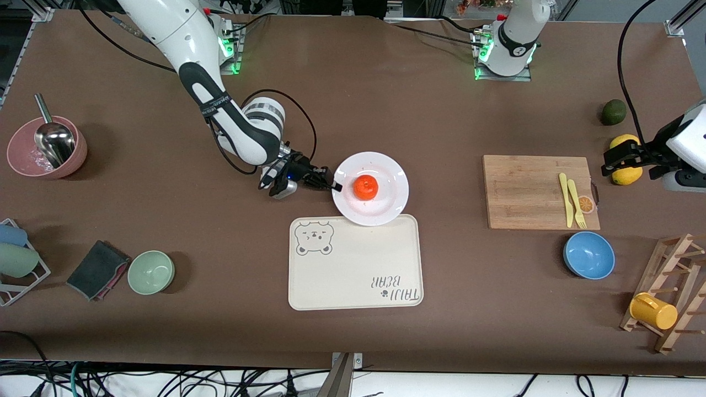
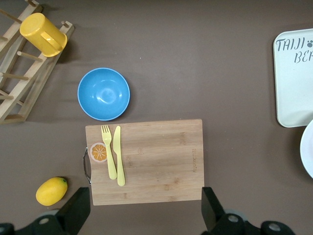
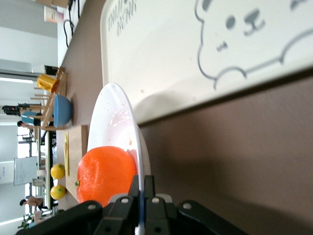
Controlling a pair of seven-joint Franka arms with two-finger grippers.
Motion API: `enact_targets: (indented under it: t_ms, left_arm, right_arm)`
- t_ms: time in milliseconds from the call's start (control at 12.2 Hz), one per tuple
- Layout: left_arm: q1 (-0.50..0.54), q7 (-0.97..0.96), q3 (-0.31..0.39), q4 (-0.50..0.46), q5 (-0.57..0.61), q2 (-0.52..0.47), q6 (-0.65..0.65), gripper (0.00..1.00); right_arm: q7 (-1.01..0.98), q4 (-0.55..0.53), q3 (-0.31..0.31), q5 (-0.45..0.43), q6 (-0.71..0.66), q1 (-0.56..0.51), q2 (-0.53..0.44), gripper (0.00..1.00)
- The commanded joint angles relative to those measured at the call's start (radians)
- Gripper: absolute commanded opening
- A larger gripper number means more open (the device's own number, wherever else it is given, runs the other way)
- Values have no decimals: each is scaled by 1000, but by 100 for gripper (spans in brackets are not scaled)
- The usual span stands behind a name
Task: Place orange and plate with both arms
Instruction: 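Slide the plate with the right gripper onto the bear tray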
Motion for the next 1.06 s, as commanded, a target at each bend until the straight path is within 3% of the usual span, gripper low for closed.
enact_targets:
  t_ms: [0,163,490,572,735,980]
  left_arm:
    - [-2,23,1,15,1,3,2,100]
    - [1,23,1,15,1,4,2,100]
    - [-2,23,-1,16,1,4,2,100]
    - [-2,23,-1,16,1,3,2,100]
    - [-2,23,-1,16,1,3,2,100]
    - [-2,23,-1,16,1,4,2,100]
  right_arm:
    - [48,93,10,3,28,-3,16,0]
    - [95,174,-19,-56,27,-6,49,0]
    - [434,330,-111,-497,-33,-14,151,0]
    - [524,350,-130,-570,-76,-17,160,0]
    - [602,393,-163,-656,-127,-18,180,0]
    - [590,406,-194,-689,-171,-21,198,0]
